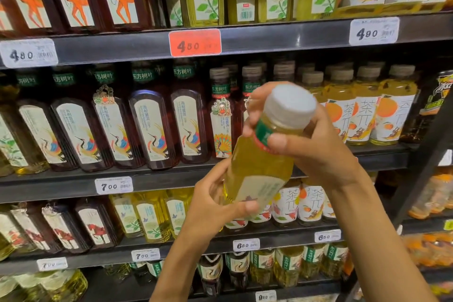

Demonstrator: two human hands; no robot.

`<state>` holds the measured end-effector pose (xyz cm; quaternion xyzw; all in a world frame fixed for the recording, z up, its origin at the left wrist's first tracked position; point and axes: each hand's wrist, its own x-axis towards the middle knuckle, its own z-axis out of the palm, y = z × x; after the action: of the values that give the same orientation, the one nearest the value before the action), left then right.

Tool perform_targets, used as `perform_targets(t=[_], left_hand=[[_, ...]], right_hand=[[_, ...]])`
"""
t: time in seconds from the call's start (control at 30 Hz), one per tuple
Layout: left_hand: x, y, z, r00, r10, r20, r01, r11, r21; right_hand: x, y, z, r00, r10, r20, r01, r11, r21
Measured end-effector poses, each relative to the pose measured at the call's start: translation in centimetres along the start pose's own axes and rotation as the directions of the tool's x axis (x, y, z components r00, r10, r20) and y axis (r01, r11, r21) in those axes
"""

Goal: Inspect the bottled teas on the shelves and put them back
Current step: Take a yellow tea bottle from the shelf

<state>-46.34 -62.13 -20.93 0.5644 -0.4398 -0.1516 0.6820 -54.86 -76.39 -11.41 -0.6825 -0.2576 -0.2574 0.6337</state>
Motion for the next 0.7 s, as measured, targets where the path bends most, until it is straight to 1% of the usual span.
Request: perform_targets(t=[0.07,0.13,0.17,0.2,0.3,0.37,0.4,0.47,0.5,0.6,0.63,0.7], left_hand=[[-0.6,0.1,0.5,0.997,-0.045,0.067,0.051,0.996,-0.079],[-1.1,0.2,1.1,0.986,-0.073,0.149,0.082,0.995,-0.058],[-1.3,0.2,1.4,0.982,-0.089,0.167,0.098,0.994,-0.048],[-1.3,0.3,1.7,0.979,-0.108,0.172,0.118,0.992,-0.048],[-1.0,0.2,1.7,0.978,-0.145,0.147,0.159,0.984,-0.084],[-0.5,-0.2,1.6,0.983,-0.162,0.084,0.172,0.977,-0.129],[-0.2,-0.5,1.7,0.981,-0.189,0.045,0.194,0.969,-0.15],[0.1,-0.8,1.9,0.963,-0.27,-0.009,0.261,0.939,-0.222],[0.3,-0.8,1.9,0.957,-0.289,-0.006,0.276,0.919,-0.28],[1.0,-0.6,2.5,0.931,-0.348,0.116,0.358,0.794,-0.492],[1.2,-0.5,2.6,0.927,-0.345,0.148,0.37,0.77,-0.52],[1.3,-0.7,2.6,0.933,-0.327,0.153,0.358,0.789,-0.5]], right_hand=[[0.6,0.2,0.2,0.998,0.034,-0.058,-0.031,0.998,0.048],[1.0,0.4,0.3,0.992,0.082,-0.099,-0.073,0.993,0.095],[1.1,0.4,0.2,0.987,0.101,-0.127,-0.092,0.993,0.076],[1.1,0.4,0.2,0.981,0.104,-0.162,-0.102,0.995,0.021],[1.4,0.6,0.2,0.953,0.051,-0.298,-0.094,0.987,-0.131],[1.6,0.9,0.2,0.92,0.052,-0.389,-0.113,0.984,-0.137],[1.7,1.0,0.1,0.908,0.078,-0.412,-0.131,0.986,-0.103],[1.9,1.1,-0.3,0.909,0.159,-0.386,-0.169,0.986,0.008],[2.0,1.1,-0.6,0.917,0.193,-0.348,-0.183,0.981,0.061],[2.2,1.6,-0.9,0.937,0.268,-0.223,-0.215,0.948,0.235],[2.3,1.8,-0.8,0.938,0.286,-0.196,-0.22,0.927,0.303],[2.5,2.1,-0.6,0.934,0.3,-0.194,-0.212,0.903,0.374]])
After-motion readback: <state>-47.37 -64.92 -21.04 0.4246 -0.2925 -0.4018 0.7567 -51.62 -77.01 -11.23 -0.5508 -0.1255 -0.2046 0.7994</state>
